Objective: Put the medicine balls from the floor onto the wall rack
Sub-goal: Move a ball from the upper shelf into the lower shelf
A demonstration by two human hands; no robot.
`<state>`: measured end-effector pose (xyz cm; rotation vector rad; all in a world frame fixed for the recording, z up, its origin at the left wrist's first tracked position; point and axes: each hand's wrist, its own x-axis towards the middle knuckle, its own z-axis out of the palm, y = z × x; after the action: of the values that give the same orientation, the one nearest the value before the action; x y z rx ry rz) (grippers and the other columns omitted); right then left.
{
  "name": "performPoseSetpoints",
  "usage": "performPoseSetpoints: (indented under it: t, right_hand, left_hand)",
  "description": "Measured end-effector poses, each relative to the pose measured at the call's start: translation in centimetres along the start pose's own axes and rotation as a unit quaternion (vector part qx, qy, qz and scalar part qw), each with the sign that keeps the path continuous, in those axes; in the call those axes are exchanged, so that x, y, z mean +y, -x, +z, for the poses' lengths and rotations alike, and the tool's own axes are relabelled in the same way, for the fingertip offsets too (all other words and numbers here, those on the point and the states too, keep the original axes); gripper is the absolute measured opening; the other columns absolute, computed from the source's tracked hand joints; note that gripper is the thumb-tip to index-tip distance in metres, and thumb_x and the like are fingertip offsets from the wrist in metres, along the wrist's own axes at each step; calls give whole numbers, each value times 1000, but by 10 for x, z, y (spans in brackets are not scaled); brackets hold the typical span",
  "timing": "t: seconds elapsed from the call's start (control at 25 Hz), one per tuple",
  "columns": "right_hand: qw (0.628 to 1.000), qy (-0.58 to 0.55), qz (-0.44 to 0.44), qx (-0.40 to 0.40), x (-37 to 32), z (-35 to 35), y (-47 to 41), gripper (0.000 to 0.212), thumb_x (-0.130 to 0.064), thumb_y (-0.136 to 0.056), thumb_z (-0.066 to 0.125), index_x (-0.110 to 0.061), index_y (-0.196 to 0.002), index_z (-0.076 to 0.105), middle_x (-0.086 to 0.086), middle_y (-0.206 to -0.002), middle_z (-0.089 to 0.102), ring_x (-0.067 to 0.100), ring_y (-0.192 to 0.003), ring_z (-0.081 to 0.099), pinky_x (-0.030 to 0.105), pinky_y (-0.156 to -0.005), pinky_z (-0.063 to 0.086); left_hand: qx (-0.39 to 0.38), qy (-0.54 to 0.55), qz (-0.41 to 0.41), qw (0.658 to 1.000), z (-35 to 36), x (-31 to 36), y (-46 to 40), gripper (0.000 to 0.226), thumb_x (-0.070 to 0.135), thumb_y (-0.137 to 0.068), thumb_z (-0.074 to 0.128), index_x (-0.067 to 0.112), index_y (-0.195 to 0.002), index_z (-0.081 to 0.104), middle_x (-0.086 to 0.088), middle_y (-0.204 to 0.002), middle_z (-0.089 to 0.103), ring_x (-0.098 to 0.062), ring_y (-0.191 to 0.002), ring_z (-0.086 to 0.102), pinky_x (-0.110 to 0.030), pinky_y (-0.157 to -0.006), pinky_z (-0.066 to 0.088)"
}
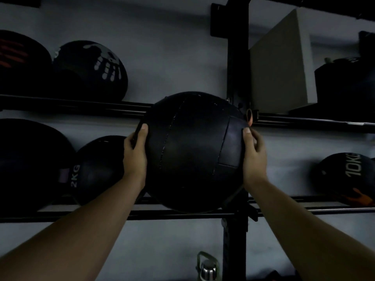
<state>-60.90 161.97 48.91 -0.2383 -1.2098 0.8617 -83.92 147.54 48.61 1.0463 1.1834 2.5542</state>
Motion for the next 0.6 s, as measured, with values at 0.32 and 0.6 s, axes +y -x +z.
performPoseSetpoints:
  t: [0.32, 0.6]
  right_hand:
    - [997, 66, 21, 16, 138, 9, -46, 48, -48, -106, 48, -26, -149, 54, 4, -149, 55, 20, -134, 54, 32, -108, 45]
    - [988, 129, -63, -57, 176, 42, -89, 51, -85, -83, 49, -59, -125, 64, -13, -143, 60, 20, -143, 46, 54, -117, 39]
  left_hand:
    - [-57, -170, 70, 981, 24, -76, -60, 94, 85, -67, 67, 38, -147, 56, 5, -149, 60, -18, -137, 58, -43, -120, 44]
    - [-75, -215, 106, 968, 40, -123, -122, 65, 66, -83, 70, 35, -141, 66, 3, -145, 63, -13, -131, 61, -23, -105, 48]
